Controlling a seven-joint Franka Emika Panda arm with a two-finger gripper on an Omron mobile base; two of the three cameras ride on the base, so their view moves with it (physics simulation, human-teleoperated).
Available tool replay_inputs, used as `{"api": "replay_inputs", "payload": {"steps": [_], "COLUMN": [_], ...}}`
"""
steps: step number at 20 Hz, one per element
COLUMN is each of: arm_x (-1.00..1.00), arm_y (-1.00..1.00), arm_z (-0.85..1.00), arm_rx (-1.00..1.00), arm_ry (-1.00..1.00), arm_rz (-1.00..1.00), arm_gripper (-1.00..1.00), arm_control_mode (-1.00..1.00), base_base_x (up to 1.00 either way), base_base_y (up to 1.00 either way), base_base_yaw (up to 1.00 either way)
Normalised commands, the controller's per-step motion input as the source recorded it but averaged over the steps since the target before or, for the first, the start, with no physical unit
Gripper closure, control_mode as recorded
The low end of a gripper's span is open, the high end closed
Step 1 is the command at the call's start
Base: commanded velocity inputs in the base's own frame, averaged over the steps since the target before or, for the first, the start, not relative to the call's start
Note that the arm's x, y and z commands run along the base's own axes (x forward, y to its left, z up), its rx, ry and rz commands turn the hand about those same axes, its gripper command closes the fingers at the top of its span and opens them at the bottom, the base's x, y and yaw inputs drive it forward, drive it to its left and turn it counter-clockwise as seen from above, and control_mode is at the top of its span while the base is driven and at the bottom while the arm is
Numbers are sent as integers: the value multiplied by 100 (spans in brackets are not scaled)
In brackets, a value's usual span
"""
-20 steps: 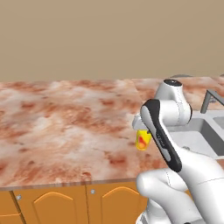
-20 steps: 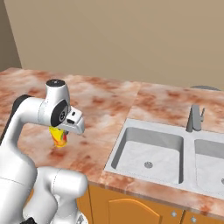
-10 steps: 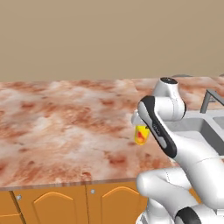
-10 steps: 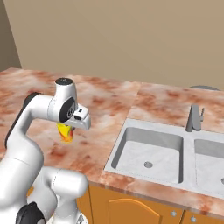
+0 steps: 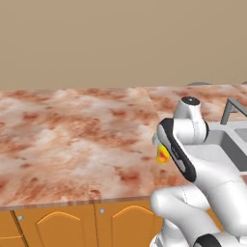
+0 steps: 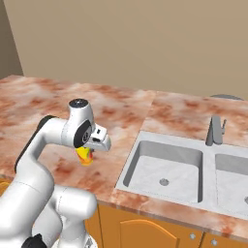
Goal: Pick the cup and bowl from the counter and place them on the counter next to the sink.
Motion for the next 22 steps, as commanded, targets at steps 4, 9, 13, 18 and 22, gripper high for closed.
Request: {"api": "replay_inputs", "payload": {"steps": [4,9,13,18,22], "arm_x": [0,10,24,25,22], "arm_y": [-15,-15,-4,-1,0], "arm_z": [-42,-32,-36,-39,-36], "arm_rx": [-8,-5,-1,0,0], "arm_ry": [-6,-2,0,0,0], "arm_rz": [0,0,0,0,0], "arm_gripper": [100,100,100,100,100], "arm_control_mode": [-100,-100,-100,-100,-100], "base_base_x": [0,0,0,0,0], "base_base_y": [0,0,0,0,0], "base_base_yaw": [0,0,0,0,0]}}
